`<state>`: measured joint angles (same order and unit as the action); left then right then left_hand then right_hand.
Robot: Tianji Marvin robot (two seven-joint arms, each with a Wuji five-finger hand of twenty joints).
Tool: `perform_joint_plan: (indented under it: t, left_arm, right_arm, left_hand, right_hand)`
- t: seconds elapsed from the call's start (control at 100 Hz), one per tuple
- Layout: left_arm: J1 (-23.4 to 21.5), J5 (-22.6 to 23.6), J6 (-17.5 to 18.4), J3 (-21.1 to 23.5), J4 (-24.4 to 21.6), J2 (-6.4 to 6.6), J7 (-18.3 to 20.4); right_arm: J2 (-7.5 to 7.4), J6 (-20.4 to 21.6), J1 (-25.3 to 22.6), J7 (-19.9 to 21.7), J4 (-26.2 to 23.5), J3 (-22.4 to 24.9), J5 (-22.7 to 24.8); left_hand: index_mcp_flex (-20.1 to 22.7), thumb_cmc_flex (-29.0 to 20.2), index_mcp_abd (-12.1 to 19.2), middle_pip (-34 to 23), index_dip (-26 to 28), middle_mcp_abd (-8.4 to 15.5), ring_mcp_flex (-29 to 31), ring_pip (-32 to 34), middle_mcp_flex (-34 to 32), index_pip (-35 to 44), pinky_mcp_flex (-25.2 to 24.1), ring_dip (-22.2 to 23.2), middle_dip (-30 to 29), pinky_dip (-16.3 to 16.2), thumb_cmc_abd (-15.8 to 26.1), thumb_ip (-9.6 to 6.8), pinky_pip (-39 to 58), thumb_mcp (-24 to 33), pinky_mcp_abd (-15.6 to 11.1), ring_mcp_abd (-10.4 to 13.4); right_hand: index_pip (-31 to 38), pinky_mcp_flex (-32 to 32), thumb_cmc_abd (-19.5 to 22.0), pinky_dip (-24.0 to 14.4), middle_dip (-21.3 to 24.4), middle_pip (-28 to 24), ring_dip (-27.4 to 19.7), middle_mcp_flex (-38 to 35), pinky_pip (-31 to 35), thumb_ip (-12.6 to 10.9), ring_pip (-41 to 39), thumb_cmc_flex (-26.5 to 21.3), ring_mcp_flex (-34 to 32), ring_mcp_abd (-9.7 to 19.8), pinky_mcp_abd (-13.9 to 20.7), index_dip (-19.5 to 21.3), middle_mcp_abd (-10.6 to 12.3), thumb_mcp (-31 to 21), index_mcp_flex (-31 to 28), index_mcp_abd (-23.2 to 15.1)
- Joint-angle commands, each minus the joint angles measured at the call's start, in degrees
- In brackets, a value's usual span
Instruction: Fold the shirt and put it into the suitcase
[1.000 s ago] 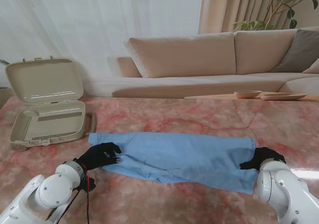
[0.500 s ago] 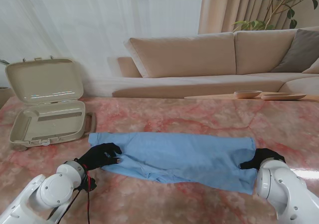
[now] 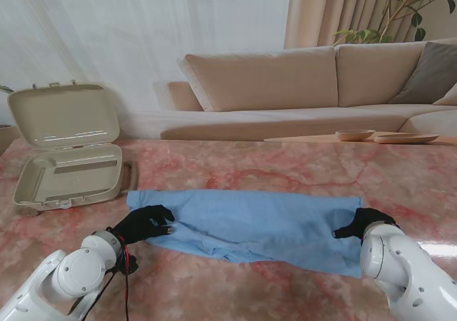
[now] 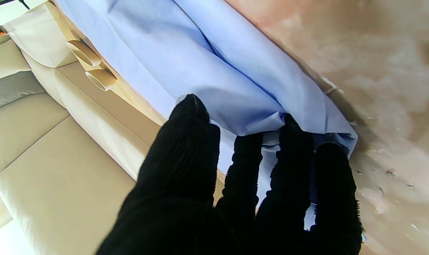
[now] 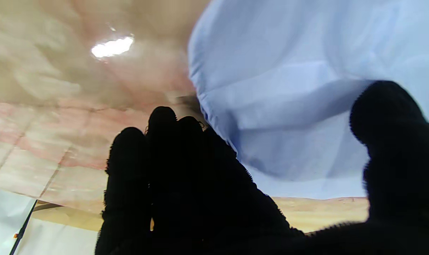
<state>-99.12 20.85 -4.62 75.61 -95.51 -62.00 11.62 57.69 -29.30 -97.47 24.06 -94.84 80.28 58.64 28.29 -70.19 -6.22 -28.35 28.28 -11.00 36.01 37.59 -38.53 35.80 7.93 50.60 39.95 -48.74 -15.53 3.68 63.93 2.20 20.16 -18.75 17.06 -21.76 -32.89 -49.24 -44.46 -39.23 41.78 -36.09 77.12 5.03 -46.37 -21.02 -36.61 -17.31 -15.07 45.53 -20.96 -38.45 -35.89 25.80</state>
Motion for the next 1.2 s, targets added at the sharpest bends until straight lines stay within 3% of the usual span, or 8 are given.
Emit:
perform_joint_plan:
  t: [0.0,0.17,0.34,0.43,0.53,0.67,0.9,1.19]
  left_arm:
    - [-0.36,-0.07,0.01,-0.25,0.44,-0.20,-0.13]
    - [-0.39,-0.16,0.08,-0.37,0.62,-0.27,-0.48]
    - [-0.50,-0.19,0.01,-0.42,0.62,-0.28,-0.49]
    - [-0.50,-0.25,-0.02,-0.50,0.67,-0.31,-0.62]
    - [-0.44,-0.39,-0.01,-0.62,0.82,-0.34,-0.69]
    - [-0.36,-0.58,-0.05,-0.79,0.97,-0.34,-0.64]
    - [-0.32,-0.76,-0.08,-0.93,1.13,-0.41,-0.90]
    - [-0.53,-0.93,-0.53,-1.03,1.10,-0.50,-1.18]
  right_arm:
    - [0.67,-0.15,-1.22,2.09,1.34,-1.25,-0.86]
    - [0.39,-0.75,-0.03,3.25,2.30,-2.93,-1.40]
    - [0.10,-2.13,1.60,4.15,4.11,-5.03,-1.27]
    - [-0.07,-3.04,2.57,4.67,5.04,-6.06,-1.28]
    - [-0.25,-4.07,3.45,5.36,5.73,-6.86,-1.65]
    - [-0.27,-5.43,3.88,4.92,5.99,-7.14,-3.23]
    - [-0.34,-5.82,3.65,5.11,4.80,-6.12,-7.35]
    - [0.53,-4.35,3.76,0.98,5.30,-4.90,-17.36]
  left_hand:
    - [1.31,-2.01,-0.71,-0.71,-0.38,-0.35,-1.67,0.26,0.62,-0.06,-0.38,0.45,0.94,0.26,1.25,-1.09,-0.10,-1.40,1.52,-1.17]
    - [1.41,-2.19,-0.66,-0.53,-0.38,-0.28,-1.58,0.33,0.58,0.20,-0.37,0.48,1.35,0.23,0.99,-1.09,-0.04,-1.25,1.65,-1.09]
    - [1.57,-2.25,-0.54,-0.46,-0.38,-0.20,-1.42,0.42,0.35,0.49,-0.28,0.51,1.66,0.16,0.80,-1.05,0.10,-1.18,1.70,-0.99]
    - [1.57,-2.21,-0.45,-0.40,-0.42,-0.15,-1.37,0.44,0.25,0.61,-0.21,0.52,1.79,0.14,0.74,-1.02,0.16,-1.16,1.68,-0.91]
    - [1.66,-2.31,-0.57,-0.33,-0.49,-0.18,-1.34,0.45,0.17,0.75,-0.20,0.53,1.92,0.13,0.61,-1.01,0.17,-1.07,1.68,-0.96]
    - [1.77,-2.25,-0.46,-0.25,-0.51,-0.13,-1.29,0.49,0.16,0.94,-0.20,0.55,2.02,0.13,0.55,-0.95,0.17,-1.08,1.66,-0.96]
    - [1.77,-2.36,-0.61,-0.23,-0.67,-0.27,-1.26,0.62,0.07,1.07,-0.08,0.62,2.19,0.13,0.45,-0.91,0.24,-1.01,1.63,-1.08]
    - [1.88,-2.43,-0.70,-0.23,-0.76,-0.27,-1.11,0.84,-0.22,1.35,-0.01,0.72,2.53,0.13,0.25,-0.87,0.30,-0.94,1.58,-1.13]
  right_hand:
    - [6.52,1.27,-2.09,1.39,-1.41,-1.69,1.00,0.23,2.35,-2.92,-0.79,-2.42,-1.11,-0.22,-0.47,-0.68,3.00,0.66,-7.13,-16.35]
    - [9.11,0.66,-6.29,1.86,-2.23,-2.82,1.29,0.02,2.55,-3.82,-1.59,-8.51,-1.91,-0.03,-1.21,0.58,3.07,0.31,-8.07,-17.37]
    - [16.63,-4.09,-11.43,2.13,-4.03,-6.11,2.36,-4.13,5.83,-2.57,-5.40,-10.85,-7.03,0.73,-1.76,5.11,4.01,-12.07,-9.28,-18.99]
    - [21.97,-9.16,-12.85,3.20,-4.44,-7.82,2.22,-7.89,8.73,-0.65,-7.90,-12.56,-11.94,1.37,-1.79,6.95,4.64,-14.72,-8.26,-19.91]
    - [33.65,-15.85,-15.92,6.62,-4.44,-10.18,1.15,-12.56,12.65,2.11,-10.66,-16.62,-18.00,2.73,-0.68,4.07,6.06,-16.25,-4.99,-21.50]
    - [46.03,-24.18,-17.49,9.53,-7.07,-13.72,1.19,-18.63,18.72,3.08,-15.83,-20.72,-25.60,4.41,1.43,0.20,7.63,-16.29,-4.33,-23.87]
    - [52.05,-30.67,-13.80,10.68,-6.74,-15.27,1.13,-25.55,23.76,0.49,-19.17,-23.38,-32.50,4.85,2.39,-1.88,8.47,-15.66,-6.56,-24.38]
    - [57.52,-35.01,-19.35,12.66,-3.23,-17.70,-0.76,-29.91,23.59,-5.64,-18.54,-25.13,-36.93,5.57,1.00,-1.07,9.58,-25.06,-10.22,-23.12]
